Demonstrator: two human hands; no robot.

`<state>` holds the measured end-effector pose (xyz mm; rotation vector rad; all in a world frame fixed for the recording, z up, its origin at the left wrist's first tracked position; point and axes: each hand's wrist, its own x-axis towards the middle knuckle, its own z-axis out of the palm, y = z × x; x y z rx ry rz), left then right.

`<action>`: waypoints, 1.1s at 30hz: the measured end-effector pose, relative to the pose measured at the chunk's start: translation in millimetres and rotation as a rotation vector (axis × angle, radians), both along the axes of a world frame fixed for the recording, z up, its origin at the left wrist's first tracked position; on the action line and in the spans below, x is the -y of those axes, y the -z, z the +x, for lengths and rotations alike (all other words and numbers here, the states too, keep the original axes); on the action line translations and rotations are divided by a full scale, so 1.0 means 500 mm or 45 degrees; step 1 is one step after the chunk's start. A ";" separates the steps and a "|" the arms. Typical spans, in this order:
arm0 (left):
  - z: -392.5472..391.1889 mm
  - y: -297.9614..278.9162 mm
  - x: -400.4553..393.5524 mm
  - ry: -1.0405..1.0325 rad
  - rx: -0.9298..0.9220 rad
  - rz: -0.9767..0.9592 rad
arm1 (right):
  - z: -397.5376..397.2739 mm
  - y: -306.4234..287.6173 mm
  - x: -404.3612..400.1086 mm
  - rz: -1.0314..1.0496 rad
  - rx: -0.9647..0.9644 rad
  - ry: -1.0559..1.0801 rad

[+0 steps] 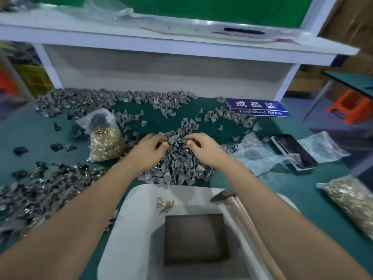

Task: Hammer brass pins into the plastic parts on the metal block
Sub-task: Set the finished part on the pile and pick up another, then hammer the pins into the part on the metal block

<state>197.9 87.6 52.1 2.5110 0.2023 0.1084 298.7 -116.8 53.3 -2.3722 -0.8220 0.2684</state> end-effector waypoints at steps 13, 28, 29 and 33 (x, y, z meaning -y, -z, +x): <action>-0.238 0.046 0.035 -0.246 0.563 -0.213 | -0.228 -0.041 0.009 0.107 0.145 0.108; -0.278 0.072 0.043 -0.404 0.621 0.200 | -0.297 0.032 -0.043 -0.209 0.119 0.099; -0.281 0.072 0.042 -0.414 0.634 0.202 | -0.297 0.034 -0.041 -0.207 0.104 0.092; -0.299 0.071 0.028 -0.569 0.786 0.207 | -0.300 0.035 -0.050 -0.222 0.039 0.057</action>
